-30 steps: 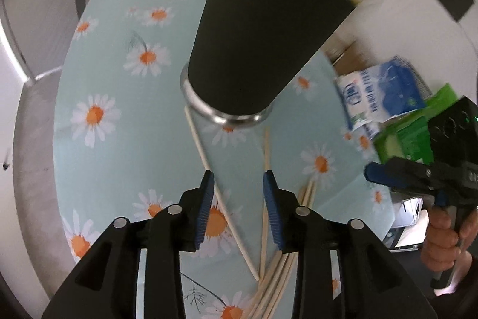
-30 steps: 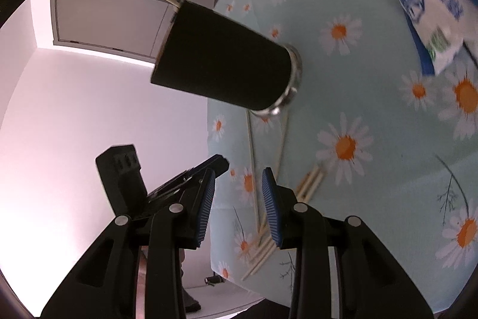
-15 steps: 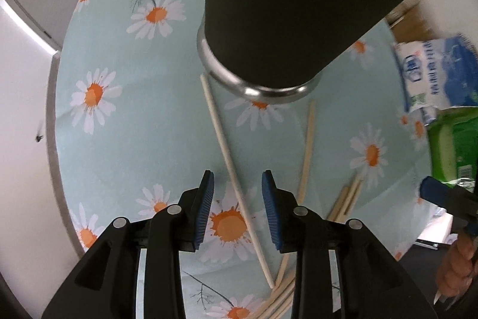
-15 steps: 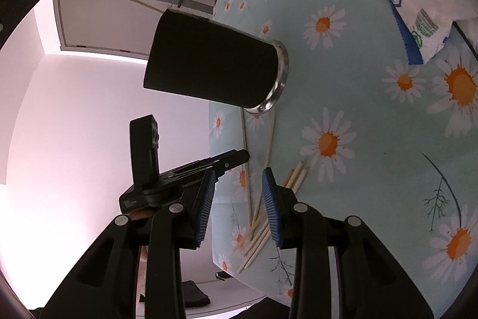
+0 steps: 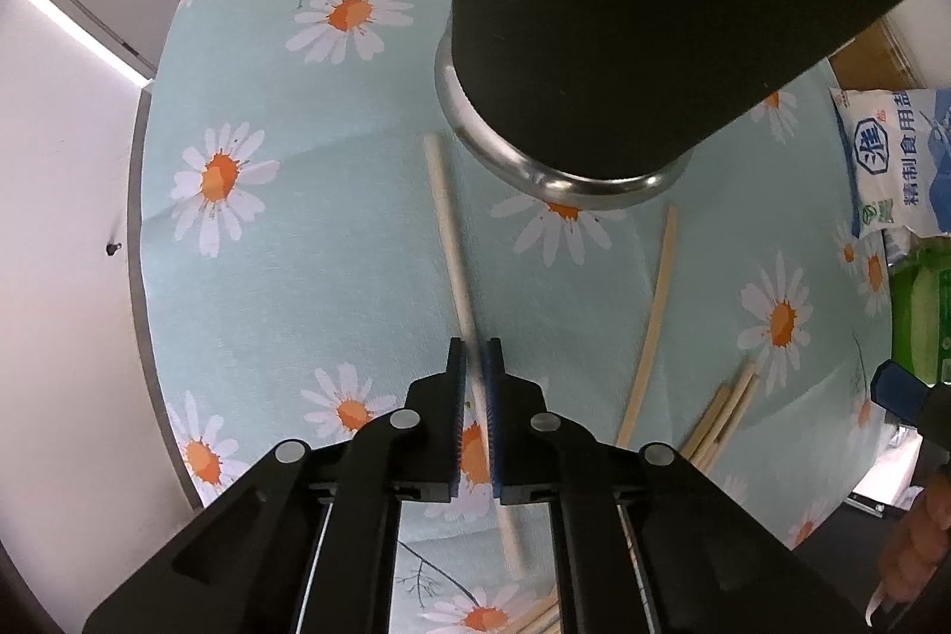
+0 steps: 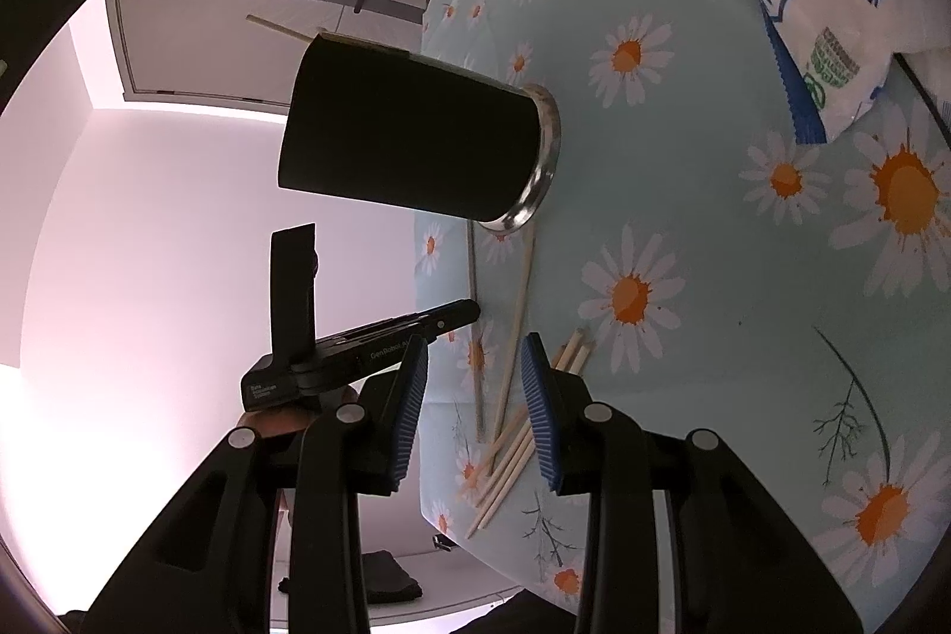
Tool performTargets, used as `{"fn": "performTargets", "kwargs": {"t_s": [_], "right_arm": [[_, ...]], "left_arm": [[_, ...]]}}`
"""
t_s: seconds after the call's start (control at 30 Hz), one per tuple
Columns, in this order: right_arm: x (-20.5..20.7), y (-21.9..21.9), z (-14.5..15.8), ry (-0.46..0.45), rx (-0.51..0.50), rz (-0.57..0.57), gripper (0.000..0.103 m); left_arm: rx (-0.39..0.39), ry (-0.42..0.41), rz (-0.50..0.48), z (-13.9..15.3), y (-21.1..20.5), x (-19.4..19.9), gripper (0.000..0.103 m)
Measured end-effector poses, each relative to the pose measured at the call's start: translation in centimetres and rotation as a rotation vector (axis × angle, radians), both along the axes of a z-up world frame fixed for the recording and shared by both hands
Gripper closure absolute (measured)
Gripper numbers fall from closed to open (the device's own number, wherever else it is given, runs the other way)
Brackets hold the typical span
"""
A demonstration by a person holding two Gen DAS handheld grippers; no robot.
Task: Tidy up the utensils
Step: 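Grasp a wooden chopstick on the cloth with the left tool while the right tool approaches the chopsticks, then grasp a wooden chopstick with the right tool while the left tool holds its chopstick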
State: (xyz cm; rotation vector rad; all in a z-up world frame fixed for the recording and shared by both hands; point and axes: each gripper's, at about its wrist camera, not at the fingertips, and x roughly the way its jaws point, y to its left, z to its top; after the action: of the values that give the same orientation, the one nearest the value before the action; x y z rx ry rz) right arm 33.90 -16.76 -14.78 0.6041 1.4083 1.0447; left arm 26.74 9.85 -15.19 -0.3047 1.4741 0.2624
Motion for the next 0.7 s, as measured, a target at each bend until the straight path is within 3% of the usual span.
{"fn": "performTargets", "kwargs": {"t_s": [0.23, 0.7], "right_arm": [[-0.3, 0.7, 0.2, 0.001, -0.008, 0.012, 0.069], [-4.1, 5.1, 0.6, -0.015, -0.090, 0.020, 0.069]], "left_arm": [[-0.031, -0.015, 0.014, 0.2, 1.1, -0.4, 0.099], [-0.119, -0.159, -0.046, 3.4, 3.4, -3.6, 0.100]]}}
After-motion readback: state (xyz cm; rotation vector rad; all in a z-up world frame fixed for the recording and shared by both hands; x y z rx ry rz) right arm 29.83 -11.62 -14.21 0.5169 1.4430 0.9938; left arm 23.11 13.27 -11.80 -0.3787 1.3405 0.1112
